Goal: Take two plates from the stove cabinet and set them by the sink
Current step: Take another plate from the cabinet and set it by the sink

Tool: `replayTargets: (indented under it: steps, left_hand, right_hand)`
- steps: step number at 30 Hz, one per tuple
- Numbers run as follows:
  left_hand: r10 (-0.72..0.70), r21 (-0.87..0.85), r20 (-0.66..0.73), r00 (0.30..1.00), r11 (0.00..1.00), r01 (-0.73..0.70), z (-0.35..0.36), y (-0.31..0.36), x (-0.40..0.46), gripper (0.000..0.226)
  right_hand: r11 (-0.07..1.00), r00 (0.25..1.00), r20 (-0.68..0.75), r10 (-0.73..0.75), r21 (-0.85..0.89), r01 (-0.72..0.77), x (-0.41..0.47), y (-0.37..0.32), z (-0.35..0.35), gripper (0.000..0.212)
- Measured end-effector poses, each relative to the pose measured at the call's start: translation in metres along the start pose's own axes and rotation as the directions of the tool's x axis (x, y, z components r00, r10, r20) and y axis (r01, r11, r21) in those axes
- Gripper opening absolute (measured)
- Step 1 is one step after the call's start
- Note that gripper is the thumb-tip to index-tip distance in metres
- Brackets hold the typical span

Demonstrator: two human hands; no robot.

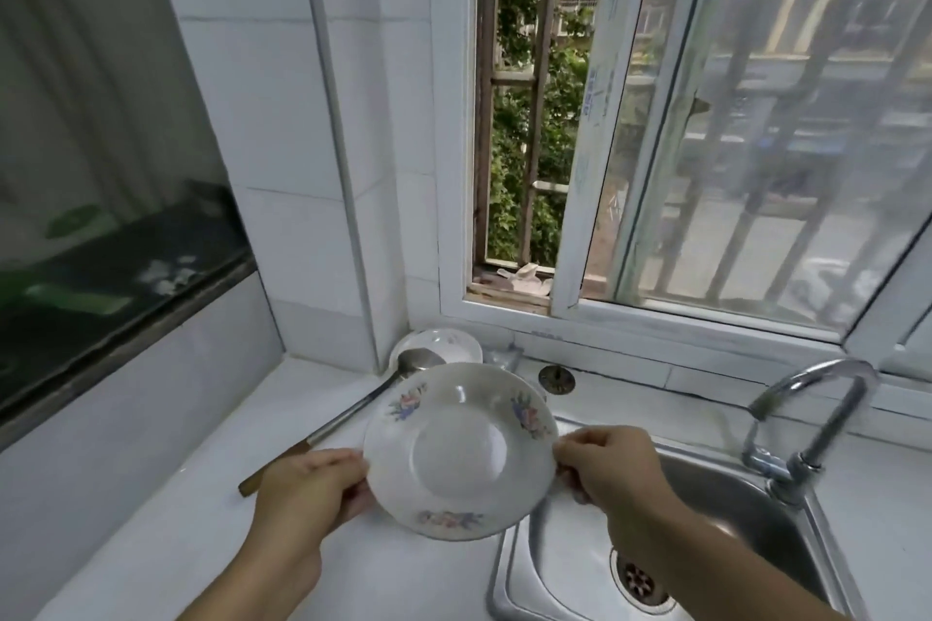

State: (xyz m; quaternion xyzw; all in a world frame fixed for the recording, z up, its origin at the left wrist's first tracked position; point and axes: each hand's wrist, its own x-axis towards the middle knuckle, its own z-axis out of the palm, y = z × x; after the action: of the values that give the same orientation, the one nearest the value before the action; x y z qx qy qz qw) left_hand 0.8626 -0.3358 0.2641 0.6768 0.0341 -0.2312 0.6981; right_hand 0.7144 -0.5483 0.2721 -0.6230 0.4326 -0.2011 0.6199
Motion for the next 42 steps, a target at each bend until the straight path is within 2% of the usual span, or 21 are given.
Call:
replayTargets:
  steps: [5, 7, 9, 13, 19, 27, 32, 37, 42]
  left_hand:
    - [-0.016, 0.050, 0.001, 1.000, 0.999, 0.016, -0.004, -0.013, 0.052, 0.008]
    - [-0.018, 0.098, -0.004, 1.000, 0.995, 0.019, -0.006, -0.029, 0.079, 0.034]
    - [-0.038, 0.135, -0.025, 0.999, 0.990, 0.041, -0.008, -0.050, 0.106, 0.043]
    - [-0.084, 0.228, -0.008, 0.996, 0.970, 0.083, -0.010, -0.087, 0.146, 0.030]
    - [-0.145, 0.306, -0.031, 0.989, 0.941, 0.148, -0.007, -0.113, 0.184, 0.018]
    - [-0.149, 0.374, -0.105, 0.983, 0.910, 0.178, -0.004, -0.120, 0.221, 0.011]
    - [-0.113, 0.462, -0.089, 0.990, 0.875, 0.141, -0.001, -0.123, 0.231, 0.013]
    - [-0.125, 0.446, -0.115, 0.985, 0.880, 0.163, 0.000, -0.127, 0.240, 0.007]
    - [-0.073, 0.490, -0.104, 0.992, 0.864, 0.115, 0.000, -0.129, 0.244, 0.010]
  right_hand:
    - [0.998, 1.000, -0.016, 0.009, -0.058, -0.010, 0.037, 0.013, 0.034, 0.019]
    - [0.993, 0.999, -0.051, 0.015, -0.114, -0.021, 0.052, 0.026, 0.050, 0.022]
    - [0.980, 0.996, -0.087, 0.018, -0.194, -0.035, 0.066, 0.043, 0.066, 0.025]
    - [0.944, 0.989, -0.134, 0.070, -0.311, -0.109, 0.089, 0.080, 0.091, 0.031]
    - [0.926, 0.976, -0.165, 0.145, -0.324, -0.192, 0.121, 0.110, 0.111, 0.032]
    - [0.909, 0.968, -0.159, 0.194, -0.343, -0.238, 0.155, 0.123, 0.132, 0.025]
    - [0.902, 0.955, -0.178, 0.236, -0.325, -0.283, 0.169, 0.131, 0.139, 0.024]
    - [0.896, 0.957, -0.181, 0.226, -0.347, -0.278, 0.173, 0.137, 0.142, 0.023]
    - [0.902, 0.961, -0.169, 0.217, -0.343, -0.264, 0.174, 0.138, 0.142, 0.023]
